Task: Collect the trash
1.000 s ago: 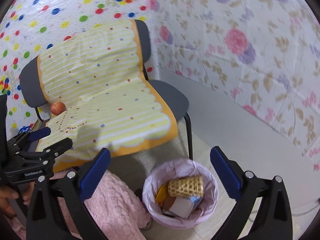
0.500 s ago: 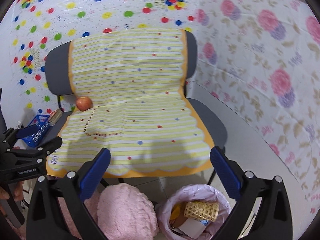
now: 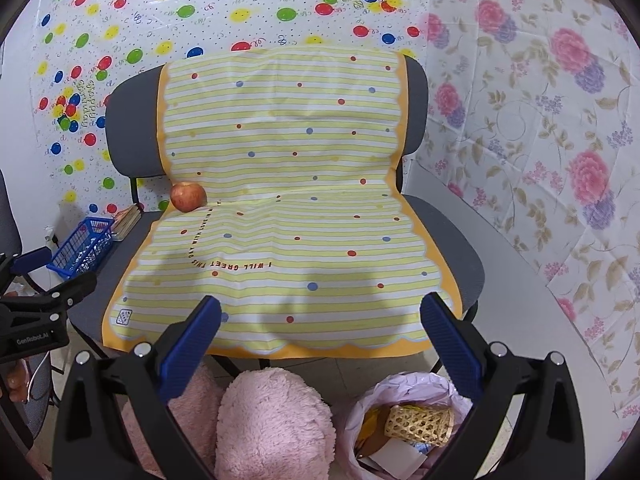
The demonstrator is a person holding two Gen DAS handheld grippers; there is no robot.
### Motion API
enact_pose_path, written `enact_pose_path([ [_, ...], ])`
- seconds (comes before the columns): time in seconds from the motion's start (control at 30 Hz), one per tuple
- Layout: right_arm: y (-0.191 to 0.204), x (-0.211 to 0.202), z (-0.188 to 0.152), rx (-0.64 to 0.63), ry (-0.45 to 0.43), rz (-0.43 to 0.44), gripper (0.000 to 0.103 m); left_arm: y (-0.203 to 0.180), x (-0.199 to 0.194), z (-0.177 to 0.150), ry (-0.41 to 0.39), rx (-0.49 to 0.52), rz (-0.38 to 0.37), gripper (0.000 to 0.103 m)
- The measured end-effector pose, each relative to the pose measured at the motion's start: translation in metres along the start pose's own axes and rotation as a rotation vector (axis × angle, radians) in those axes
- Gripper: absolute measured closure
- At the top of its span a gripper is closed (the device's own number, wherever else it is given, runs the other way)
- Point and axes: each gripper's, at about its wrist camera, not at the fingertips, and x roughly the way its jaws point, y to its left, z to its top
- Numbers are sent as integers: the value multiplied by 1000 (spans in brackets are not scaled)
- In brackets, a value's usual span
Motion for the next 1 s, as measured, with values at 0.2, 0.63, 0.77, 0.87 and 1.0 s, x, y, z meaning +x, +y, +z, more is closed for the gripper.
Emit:
enact_pose_path([
  [0.2,2,-1,0,-8,0,4,5,-1,0,0,4,-4,-3,7],
  [0.63,1,-1,-1,-7,1,4,5,3,2,1,4,-15,-2,7],
  [0.77,-2,-2,-1,-6,2,3,5,4,3,1,4,-13,-3,7],
  [0.87,-3,-2,-1,-2,0,-1,5,4,3,1,2,-14,-1,7],
  [1.0,-2,-2,-1,1,-2,-7,5,5,3,-1,-1,-19,1,7],
])
